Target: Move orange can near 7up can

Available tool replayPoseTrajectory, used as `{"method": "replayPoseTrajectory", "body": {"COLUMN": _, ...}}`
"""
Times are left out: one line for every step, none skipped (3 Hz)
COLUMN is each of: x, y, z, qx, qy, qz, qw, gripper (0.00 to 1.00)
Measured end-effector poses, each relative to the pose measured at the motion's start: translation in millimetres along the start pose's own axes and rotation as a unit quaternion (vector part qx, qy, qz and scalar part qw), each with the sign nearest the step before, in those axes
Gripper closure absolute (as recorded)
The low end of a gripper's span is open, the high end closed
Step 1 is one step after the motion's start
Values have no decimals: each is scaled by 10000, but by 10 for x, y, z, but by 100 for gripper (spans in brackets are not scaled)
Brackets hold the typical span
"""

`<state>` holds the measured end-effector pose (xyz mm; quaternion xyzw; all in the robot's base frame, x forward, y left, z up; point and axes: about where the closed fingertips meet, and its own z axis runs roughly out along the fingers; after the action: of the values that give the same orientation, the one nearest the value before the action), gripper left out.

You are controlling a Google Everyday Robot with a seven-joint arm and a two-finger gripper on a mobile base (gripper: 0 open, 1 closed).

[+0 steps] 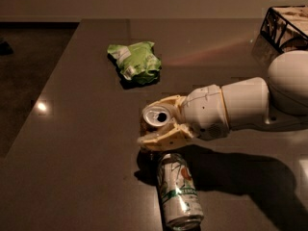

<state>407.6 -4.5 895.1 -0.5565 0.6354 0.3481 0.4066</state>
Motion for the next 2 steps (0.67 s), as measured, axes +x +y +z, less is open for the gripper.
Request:
{"method": "replayPoseTrajectory", "body": {"x": 50, "y": -14, "z": -24, "qx": 123, "qy": -61, "qz": -6, "qw": 9999, "gripper": 34}}
{"method": "replayPoseTrajectory", "body": {"x": 28, "y": -14, "z": -34, "qx": 123, "qy": -61, "qz": -7, "qw": 9999, "gripper": 12}}
